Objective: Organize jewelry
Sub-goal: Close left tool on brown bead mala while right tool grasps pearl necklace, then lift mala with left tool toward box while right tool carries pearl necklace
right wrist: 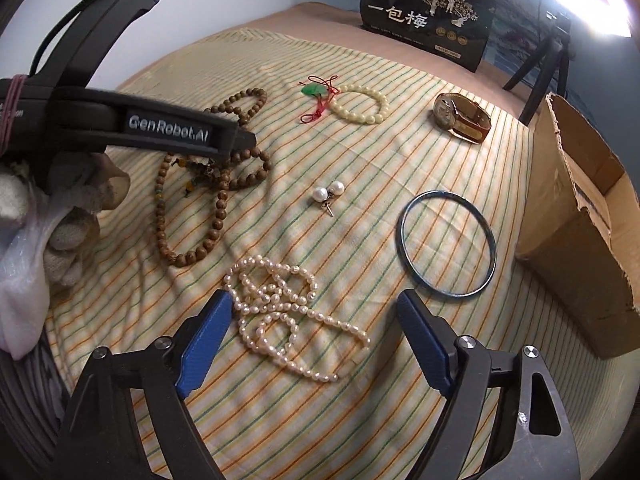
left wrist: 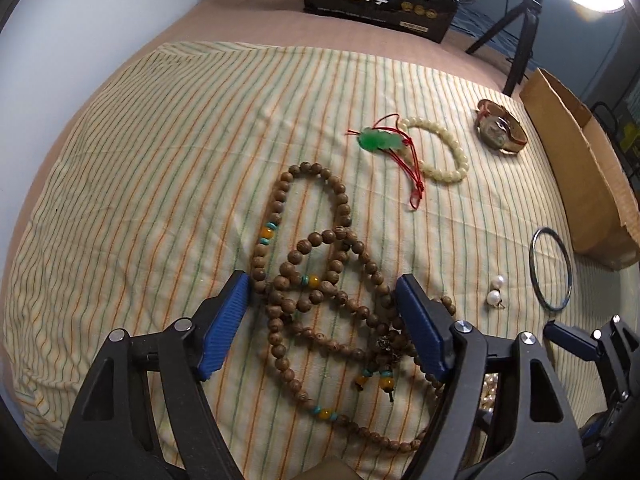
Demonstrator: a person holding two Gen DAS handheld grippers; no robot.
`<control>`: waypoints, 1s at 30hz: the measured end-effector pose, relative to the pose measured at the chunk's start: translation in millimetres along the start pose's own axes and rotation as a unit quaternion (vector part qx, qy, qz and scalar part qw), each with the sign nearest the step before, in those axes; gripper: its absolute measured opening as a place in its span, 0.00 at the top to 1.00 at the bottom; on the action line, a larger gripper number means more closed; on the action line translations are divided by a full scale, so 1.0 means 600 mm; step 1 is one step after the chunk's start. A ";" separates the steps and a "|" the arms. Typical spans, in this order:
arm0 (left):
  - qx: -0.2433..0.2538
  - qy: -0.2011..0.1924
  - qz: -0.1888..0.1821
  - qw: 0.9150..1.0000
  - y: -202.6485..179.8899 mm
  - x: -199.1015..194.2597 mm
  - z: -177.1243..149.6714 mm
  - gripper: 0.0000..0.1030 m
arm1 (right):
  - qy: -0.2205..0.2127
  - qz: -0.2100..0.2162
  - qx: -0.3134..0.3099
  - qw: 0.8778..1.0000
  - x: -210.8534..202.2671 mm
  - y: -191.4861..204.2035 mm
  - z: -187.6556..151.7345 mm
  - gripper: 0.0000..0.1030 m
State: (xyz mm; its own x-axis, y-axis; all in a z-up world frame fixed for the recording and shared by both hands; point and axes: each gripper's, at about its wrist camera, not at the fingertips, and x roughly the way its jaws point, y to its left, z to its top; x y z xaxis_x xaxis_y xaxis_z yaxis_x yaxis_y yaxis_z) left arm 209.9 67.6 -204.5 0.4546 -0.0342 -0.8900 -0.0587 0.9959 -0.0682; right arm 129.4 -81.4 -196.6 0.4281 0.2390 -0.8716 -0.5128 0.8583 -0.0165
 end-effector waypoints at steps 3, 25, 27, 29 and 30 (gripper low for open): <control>0.005 -0.004 0.008 1.000 -0.005 0.000 -0.001 0.37 | 0.000 -0.006 -0.003 1.000 0.001 -0.001 0.001 0.27; -0.047 -0.030 -0.045 0.997 0.031 -0.026 0.001 0.89 | -0.013 0.027 0.013 0.999 -0.008 -0.010 0.006 0.93; -0.052 -0.039 -0.051 0.997 0.035 -0.035 0.002 0.89 | -0.019 0.031 0.016 0.999 -0.018 -0.011 0.003 0.93; -0.056 -0.047 -0.058 0.996 0.038 -0.045 0.003 0.89 | -0.025 0.033 0.018 0.999 -0.030 -0.011 0.000 0.93; -0.058 -0.052 -0.061 0.995 0.039 -0.052 0.003 0.89 | -0.027 0.033 0.019 0.999 -0.035 -0.011 -0.002 0.93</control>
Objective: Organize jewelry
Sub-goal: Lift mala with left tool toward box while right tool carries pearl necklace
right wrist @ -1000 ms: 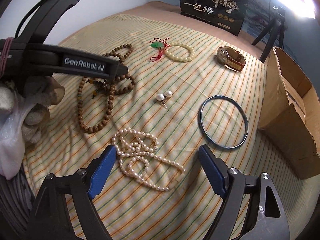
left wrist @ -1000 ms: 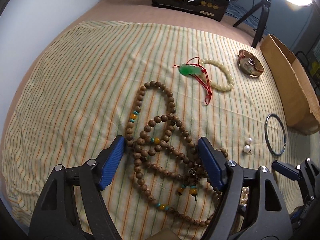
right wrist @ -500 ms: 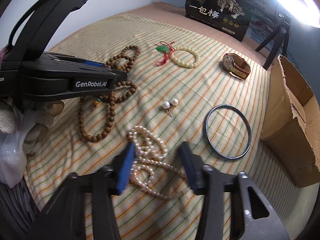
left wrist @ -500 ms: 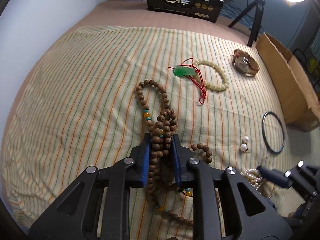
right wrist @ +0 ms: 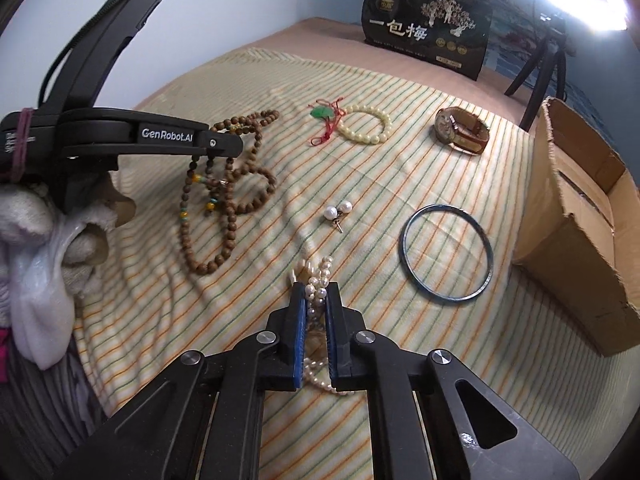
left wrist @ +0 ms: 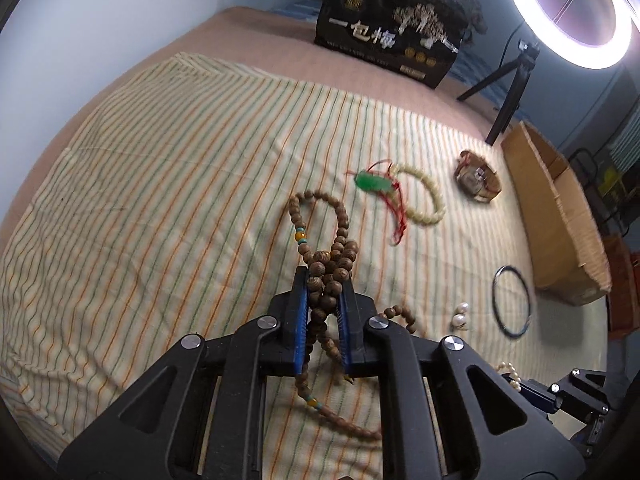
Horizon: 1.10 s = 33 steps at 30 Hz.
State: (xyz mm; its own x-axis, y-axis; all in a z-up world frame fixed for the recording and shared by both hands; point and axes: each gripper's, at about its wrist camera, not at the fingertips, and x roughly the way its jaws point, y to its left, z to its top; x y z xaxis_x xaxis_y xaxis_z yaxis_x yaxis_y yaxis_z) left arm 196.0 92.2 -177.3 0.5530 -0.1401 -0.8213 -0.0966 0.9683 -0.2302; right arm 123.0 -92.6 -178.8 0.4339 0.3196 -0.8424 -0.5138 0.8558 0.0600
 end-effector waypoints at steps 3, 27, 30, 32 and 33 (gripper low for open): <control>-0.005 -0.012 -0.014 1.000 -0.005 -0.020 0.003 0.89 | -0.011 -0.001 0.002 1.000 -0.022 -0.003 -0.001 0.93; 0.089 -0.084 -0.165 0.979 -0.263 -0.182 0.098 0.89 | -0.125 -0.056 0.081 0.987 -0.224 -0.182 0.034 0.94; 0.097 -0.083 -0.178 0.976 -0.303 -0.174 0.112 0.89 | -0.130 -0.060 0.104 0.984 -0.229 -0.217 0.030 0.94; 0.104 -0.084 -0.182 0.974 -0.327 -0.166 0.119 0.89 | -0.131 -0.064 0.115 0.983 -0.232 -0.236 0.028 0.94; 0.107 -0.083 -0.184 0.973 -0.337 -0.163 0.122 0.89 | -0.132 -0.069 0.119 0.982 -0.232 -0.245 0.029 0.93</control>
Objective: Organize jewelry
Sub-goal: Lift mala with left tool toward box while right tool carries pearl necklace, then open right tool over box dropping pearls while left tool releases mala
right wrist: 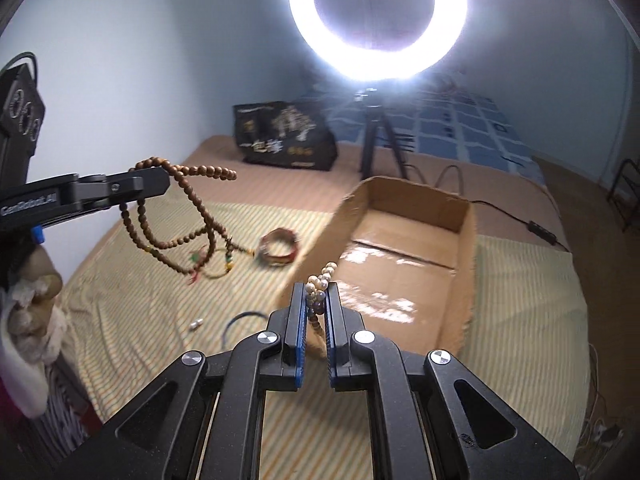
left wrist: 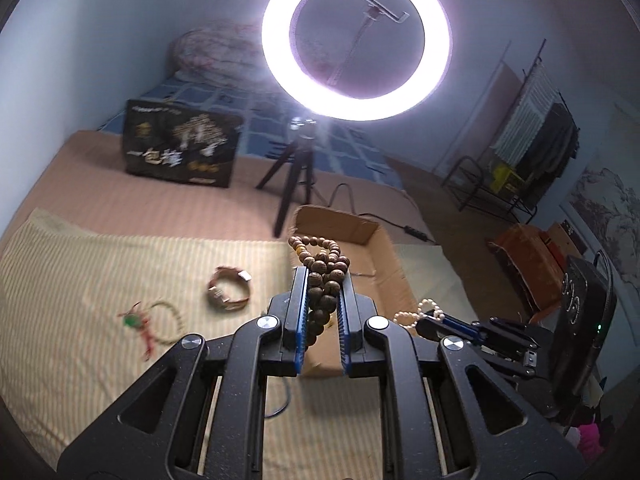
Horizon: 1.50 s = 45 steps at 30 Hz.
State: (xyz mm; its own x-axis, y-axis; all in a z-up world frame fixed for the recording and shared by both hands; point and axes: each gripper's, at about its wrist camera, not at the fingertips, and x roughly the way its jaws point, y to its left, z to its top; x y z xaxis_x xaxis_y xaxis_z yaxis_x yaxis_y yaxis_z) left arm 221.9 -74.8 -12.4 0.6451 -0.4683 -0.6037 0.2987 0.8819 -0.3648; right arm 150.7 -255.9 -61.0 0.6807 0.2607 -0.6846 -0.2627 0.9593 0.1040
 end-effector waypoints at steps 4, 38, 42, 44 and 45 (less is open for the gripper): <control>0.007 0.005 -0.007 1.000 -0.034 0.036 0.015 0.89 | -0.008 -0.016 0.011 1.000 0.004 -0.032 0.016 0.94; 0.054 0.100 0.041 0.993 -0.053 0.226 -0.046 0.79 | 0.067 -0.056 0.085 0.993 0.116 -0.170 0.000 0.83; 0.061 0.091 0.047 0.993 -0.052 0.207 -0.042 0.72 | 0.051 -0.067 0.079 0.993 0.102 -0.163 0.005 0.52; 0.066 0.084 0.049 0.993 -0.050 0.193 -0.038 0.72 | 0.047 -0.066 0.080 0.994 0.096 -0.162 0.007 0.52; 0.068 0.081 0.051 0.993 -0.050 0.187 -0.036 0.72 | 0.045 -0.067 0.079 0.994 0.092 -0.161 0.008 0.52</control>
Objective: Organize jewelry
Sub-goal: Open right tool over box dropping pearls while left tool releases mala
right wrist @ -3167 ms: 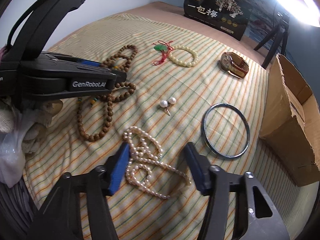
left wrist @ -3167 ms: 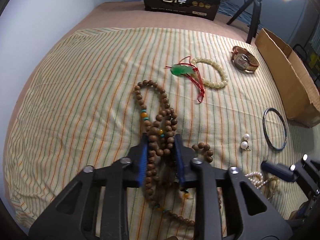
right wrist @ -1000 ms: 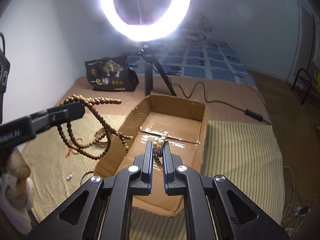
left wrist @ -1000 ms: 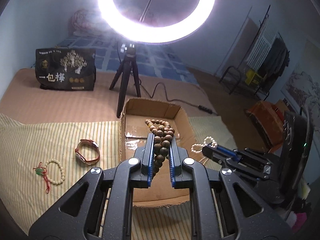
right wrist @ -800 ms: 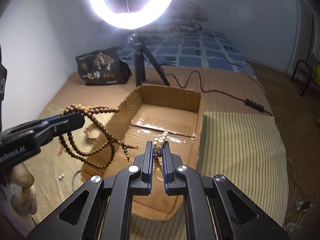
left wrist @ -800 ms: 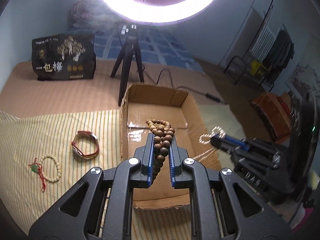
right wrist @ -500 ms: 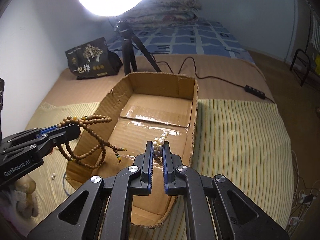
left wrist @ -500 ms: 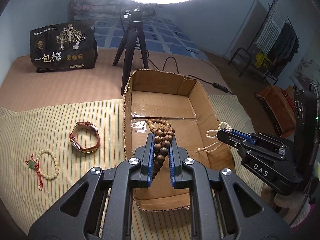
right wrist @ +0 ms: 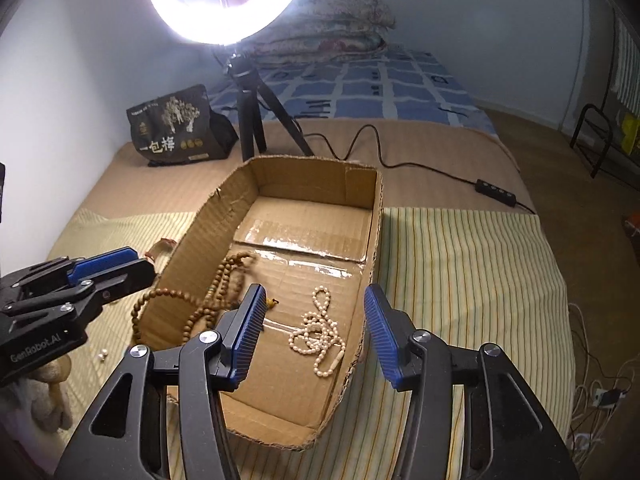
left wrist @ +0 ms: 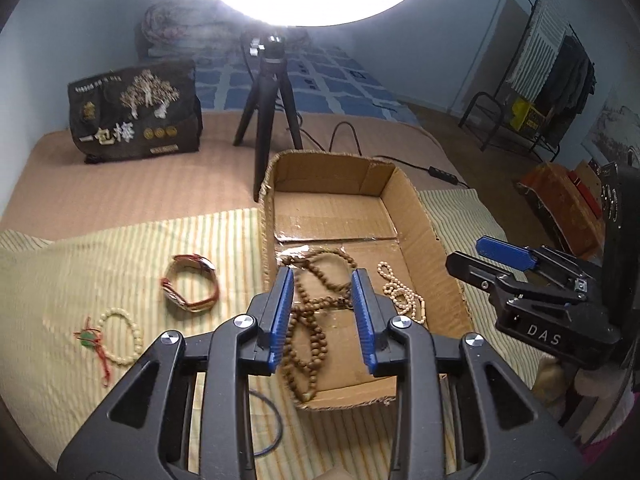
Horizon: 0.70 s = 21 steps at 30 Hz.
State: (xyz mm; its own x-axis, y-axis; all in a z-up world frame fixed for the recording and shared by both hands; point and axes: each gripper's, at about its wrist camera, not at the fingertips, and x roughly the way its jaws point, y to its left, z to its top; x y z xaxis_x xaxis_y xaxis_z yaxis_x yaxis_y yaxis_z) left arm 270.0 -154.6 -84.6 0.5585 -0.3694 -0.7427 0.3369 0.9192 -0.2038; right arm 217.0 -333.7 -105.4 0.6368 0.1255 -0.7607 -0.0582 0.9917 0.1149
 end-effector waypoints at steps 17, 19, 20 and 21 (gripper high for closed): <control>-0.018 -0.051 0.046 0.997 0.135 -0.137 -0.023 0.66 | -0.065 -0.009 -0.044 0.997 -0.084 0.063 -0.021 0.29; -0.020 -0.051 0.057 0.997 0.154 -0.146 -0.030 0.66 | -0.075 0.007 -0.044 0.996 -0.089 0.075 -0.028 0.22; -0.023 -0.050 0.063 0.997 0.166 -0.150 -0.035 0.66 | -0.079 0.015 -0.043 0.996 -0.091 0.081 -0.032 0.22; -0.027 -0.047 0.068 0.996 0.178 -0.152 -0.040 0.66 | -0.081 0.024 -0.043 0.995 -0.092 0.087 -0.036 0.22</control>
State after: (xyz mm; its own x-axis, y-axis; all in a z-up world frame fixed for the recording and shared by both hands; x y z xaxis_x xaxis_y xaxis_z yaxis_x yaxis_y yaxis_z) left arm 236.7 -19.4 -54.1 0.6652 -0.2487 -0.7040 0.2129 0.9669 -0.1404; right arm 162.3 -288.1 -71.4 0.7467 0.1743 -0.6419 -0.1534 0.9842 0.0889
